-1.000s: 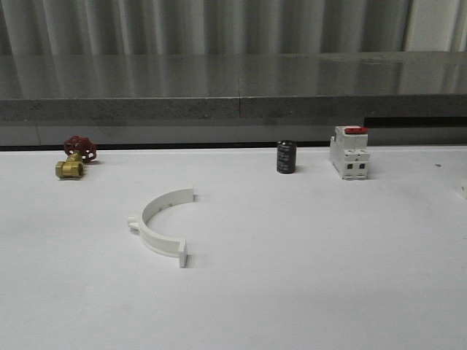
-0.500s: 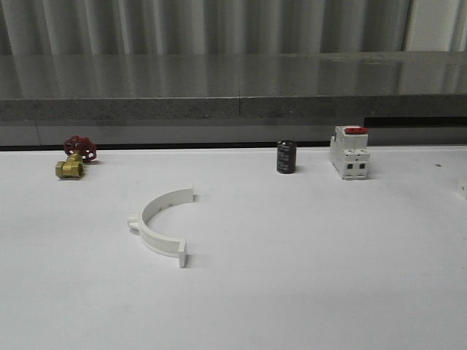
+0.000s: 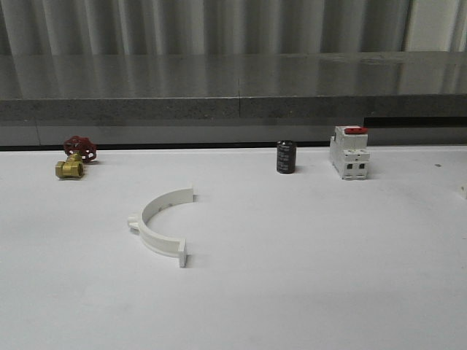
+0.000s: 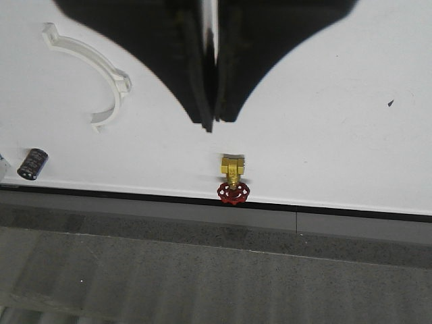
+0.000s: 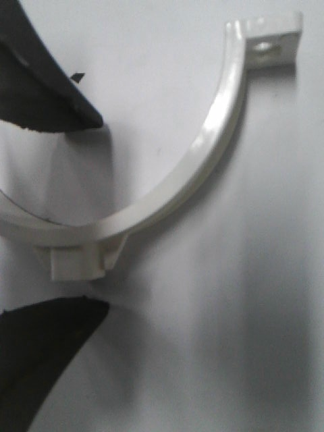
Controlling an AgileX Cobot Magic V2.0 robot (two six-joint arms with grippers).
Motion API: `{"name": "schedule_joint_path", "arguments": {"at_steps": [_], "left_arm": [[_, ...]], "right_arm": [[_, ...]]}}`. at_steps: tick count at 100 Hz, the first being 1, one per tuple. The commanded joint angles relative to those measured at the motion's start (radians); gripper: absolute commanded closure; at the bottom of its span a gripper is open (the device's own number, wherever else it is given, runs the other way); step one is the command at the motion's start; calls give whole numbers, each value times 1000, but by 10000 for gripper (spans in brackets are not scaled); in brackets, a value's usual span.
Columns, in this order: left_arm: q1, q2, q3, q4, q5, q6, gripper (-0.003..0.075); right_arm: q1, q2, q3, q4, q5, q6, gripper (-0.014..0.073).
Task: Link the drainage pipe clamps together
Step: 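Grasp the half-clamp with the right gripper and lift it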
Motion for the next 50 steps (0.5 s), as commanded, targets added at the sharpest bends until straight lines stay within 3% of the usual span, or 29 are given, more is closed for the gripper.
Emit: {"name": "schedule_joint_path", "arguments": {"at_steps": [1, 24, 34, 50], "left_arm": [[3, 7, -28, 2, -73, -2, 741], [3, 7, -28, 2, -73, -2, 741], [3, 7, -28, 2, -73, -2, 741], [3, 7, -28, 2, -73, -2, 741]], "right_arm": [[-8, -44, -27, 7, 10, -8, 207], [-8, -49, -27, 7, 27, -7, 538], [-8, -50, -27, 17, 46, 4, 589], [-8, -50, -37, 32, 75, 3, 588]]}}
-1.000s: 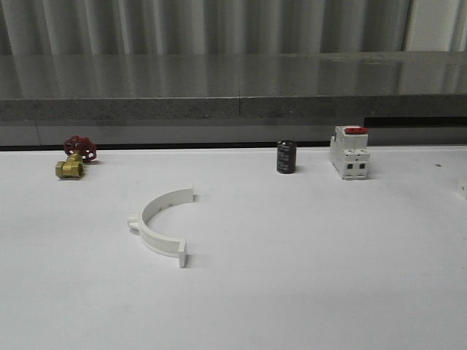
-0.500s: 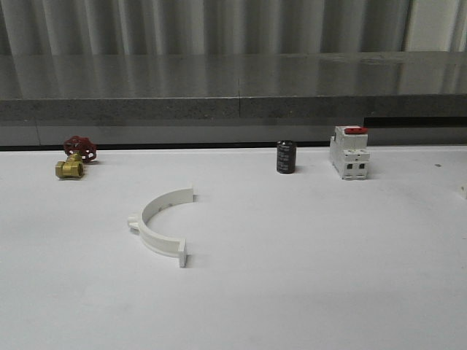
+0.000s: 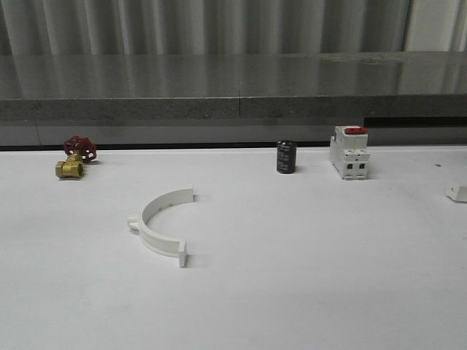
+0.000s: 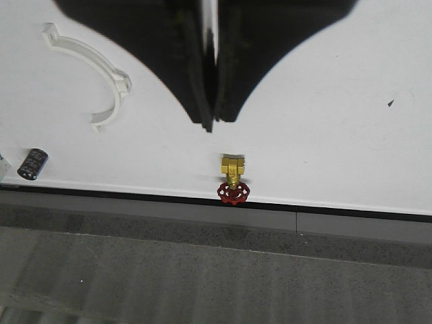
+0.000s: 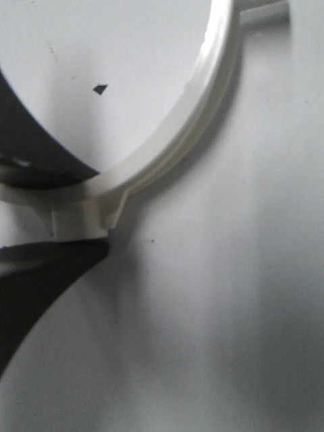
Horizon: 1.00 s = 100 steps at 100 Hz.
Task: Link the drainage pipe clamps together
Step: 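Grasp the half-clamp with the right gripper and lift it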
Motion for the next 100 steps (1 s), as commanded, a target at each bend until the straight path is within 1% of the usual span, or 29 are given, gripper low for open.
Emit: {"name": "schedule_joint_path", "arguments": {"at_steps": [1, 13, 25, 34, 44, 52, 58, 74, 77, 79, 82, 89, 96, 100], "left_arm": [[3, 7, -28, 2, -73, -2, 741], [3, 7, -28, 2, -73, -2, 741], [3, 7, -28, 2, -73, -2, 741], [3, 7, -28, 2, -73, -2, 741], [3, 7, -28, 2, -73, -2, 741], [3, 7, -28, 2, -73, -2, 741], [3, 7, -28, 2, -73, -2, 741], [3, 7, -28, 2, -73, -2, 741], [3, 7, -28, 2, -73, -2, 741], [3, 7, -28, 2, -73, -2, 741], [3, 7, -28, 2, -73, -2, 741], [3, 7, -28, 2, -73, -2, 741], [3, 7, -28, 2, -73, -2, 741], [3, 7, -28, 2, -73, -2, 741]], "right_arm": [[-8, -50, -34, 18, 25, 2, 588], [-3, -50, -85, 35, 107, 2, 588], [30, -62, -155, 118, 178, 2, 587], [93, -89, -188, 146, 188, 8, 587], [189, -121, -206, 143, 192, 85, 587], [290, -136, -209, 117, 189, 192, 587], [366, -136, -209, 62, 177, 288, 587], [603, -130, -209, -134, 109, 651, 587], [662, -130, -209, -180, 83, 748, 587], [671, -130, -209, -196, 74, 764, 587], [715, -130, -211, -227, 57, 843, 587], [784, -126, -211, -283, 15, 969, 587], [827, -114, -216, -306, -9, 1038, 587], [841, -101, -224, -305, -6, 1054, 587]]}}
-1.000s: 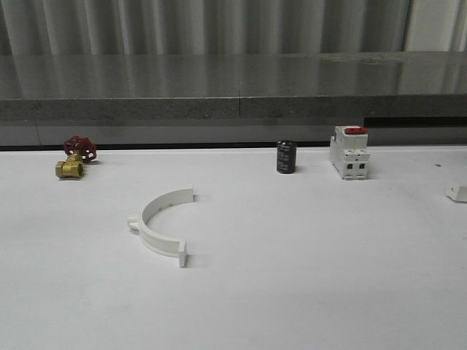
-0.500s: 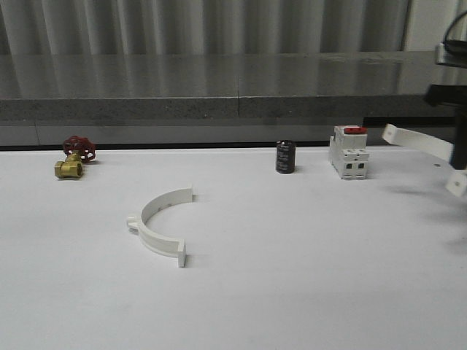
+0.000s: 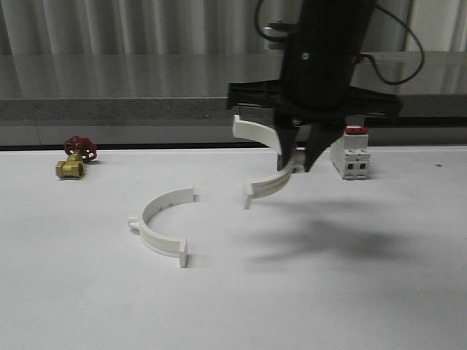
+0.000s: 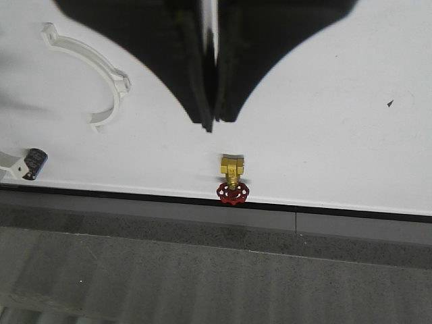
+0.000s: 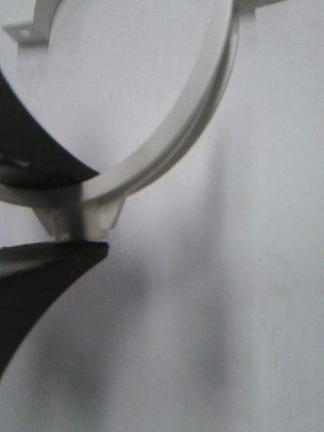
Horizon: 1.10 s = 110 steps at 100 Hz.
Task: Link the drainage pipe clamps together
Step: 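Grasp the half-clamp with the right gripper and lift it, then move the held half-clamp against the placed one, closing the ring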
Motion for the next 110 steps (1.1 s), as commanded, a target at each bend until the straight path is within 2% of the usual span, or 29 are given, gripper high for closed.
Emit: {"name": "schedule_joint_path", "arguments": {"at_steps": [1, 40, 110], "left_arm": [[3, 7, -28, 2, -73, -2, 741], [3, 7, -28, 2, -73, -2, 741], [3, 7, -28, 2, -73, -2, 741]], "right_arm": [[35, -29, -42, -59, -40, 96, 587], [72, 116, -202, -56, 52, 141, 587], [84, 185, -204, -27, 31, 142, 587]]}}
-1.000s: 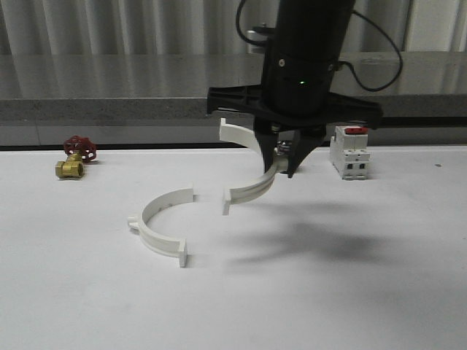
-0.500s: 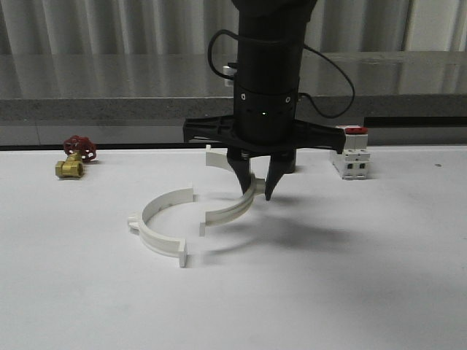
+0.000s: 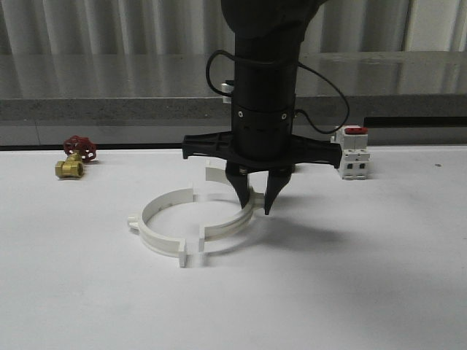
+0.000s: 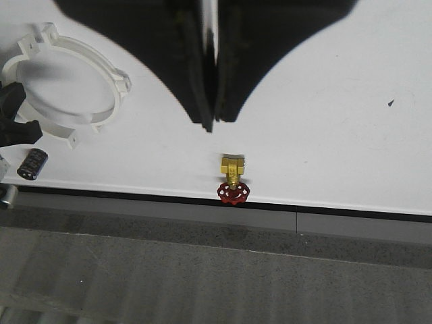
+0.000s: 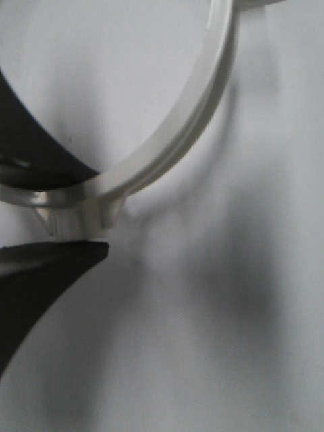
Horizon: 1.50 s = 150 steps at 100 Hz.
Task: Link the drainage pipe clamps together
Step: 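Move the held half-clamp against the placed one, closing the ring, then open the right gripper and raise it away from the ring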
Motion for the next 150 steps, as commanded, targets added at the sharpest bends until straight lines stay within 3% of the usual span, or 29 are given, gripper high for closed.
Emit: {"name": "schedule_joint_path", "arguments": {"at_steps": [1, 113, 120, 139, 150], "left_arm": [[3, 7, -28, 2, -73, -2, 741], [3, 7, -28, 2, -73, -2, 741], [3, 7, -28, 2, -73, -2, 741], [3, 7, -28, 2, -73, -2, 741], [3, 7, -28, 2, -73, -2, 741]], "right_arm": [[7, -47, -31, -1, -30, -3, 587], [7, -29, -31, 62, -77, -51, 576], [7, -29, -31, 62, -80, -51, 504], [7, -29, -31, 62, -91, -51, 162], [7, -29, -31, 61, -81, -51, 101]]}}
